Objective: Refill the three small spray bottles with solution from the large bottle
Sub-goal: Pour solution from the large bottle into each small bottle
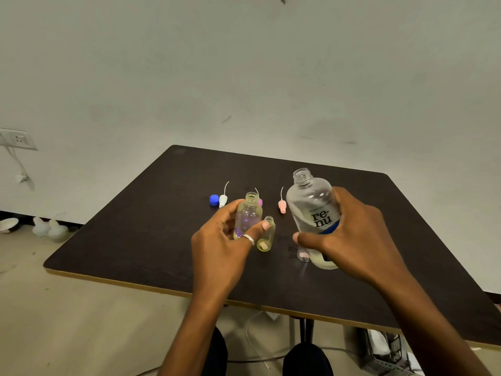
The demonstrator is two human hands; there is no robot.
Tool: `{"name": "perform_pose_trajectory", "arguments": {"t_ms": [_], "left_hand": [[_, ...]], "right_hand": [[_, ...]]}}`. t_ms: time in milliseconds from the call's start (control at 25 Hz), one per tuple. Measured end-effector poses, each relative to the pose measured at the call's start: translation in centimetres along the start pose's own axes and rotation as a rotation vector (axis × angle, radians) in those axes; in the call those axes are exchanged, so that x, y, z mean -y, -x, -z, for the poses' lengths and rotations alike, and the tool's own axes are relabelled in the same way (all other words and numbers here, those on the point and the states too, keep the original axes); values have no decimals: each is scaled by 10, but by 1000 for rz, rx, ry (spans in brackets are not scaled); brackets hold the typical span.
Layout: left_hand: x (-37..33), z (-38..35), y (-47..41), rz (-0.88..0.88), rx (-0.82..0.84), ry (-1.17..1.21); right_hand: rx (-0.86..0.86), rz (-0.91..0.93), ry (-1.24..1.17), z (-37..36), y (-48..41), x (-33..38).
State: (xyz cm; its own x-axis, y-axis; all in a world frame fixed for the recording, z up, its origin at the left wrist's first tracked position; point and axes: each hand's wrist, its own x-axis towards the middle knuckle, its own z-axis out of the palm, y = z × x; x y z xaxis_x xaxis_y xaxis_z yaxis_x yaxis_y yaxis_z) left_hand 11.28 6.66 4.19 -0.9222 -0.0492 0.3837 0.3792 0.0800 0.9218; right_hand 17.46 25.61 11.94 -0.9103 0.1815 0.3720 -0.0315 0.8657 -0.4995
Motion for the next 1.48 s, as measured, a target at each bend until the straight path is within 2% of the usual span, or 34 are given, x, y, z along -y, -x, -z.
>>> {"name": "perform_pose_trajectory", "arguments": {"t_ms": [160,480,1160,1240,1280,1360,1440,1480], "left_hand": [[22,17,-14,66,-38,-7],[80,27,-41,222,-59,-113],[104,14,-43,227,37,-354],[97,15,-34,244,-9,-411],[94,15,-25,201,-81,-437],[86,9,-3,-3,-207,-424],[79,-6,11,-162,-163,-386],[77,-14,12,-171,-101,-362]], "right_hand": [[-47,-51,-151,3,3,-9],[-102,-101,-243,9,7,-23],[-133,-119,-303,22,7,-39],[-130,-117,-302,20,8,-39],[-131,-117,-303,19,8,-39],[-132,-120,-308,18,8,-39],[-129,-118,-308,18,8,-39],[-126,-114,-305,19,7,-39]]}}
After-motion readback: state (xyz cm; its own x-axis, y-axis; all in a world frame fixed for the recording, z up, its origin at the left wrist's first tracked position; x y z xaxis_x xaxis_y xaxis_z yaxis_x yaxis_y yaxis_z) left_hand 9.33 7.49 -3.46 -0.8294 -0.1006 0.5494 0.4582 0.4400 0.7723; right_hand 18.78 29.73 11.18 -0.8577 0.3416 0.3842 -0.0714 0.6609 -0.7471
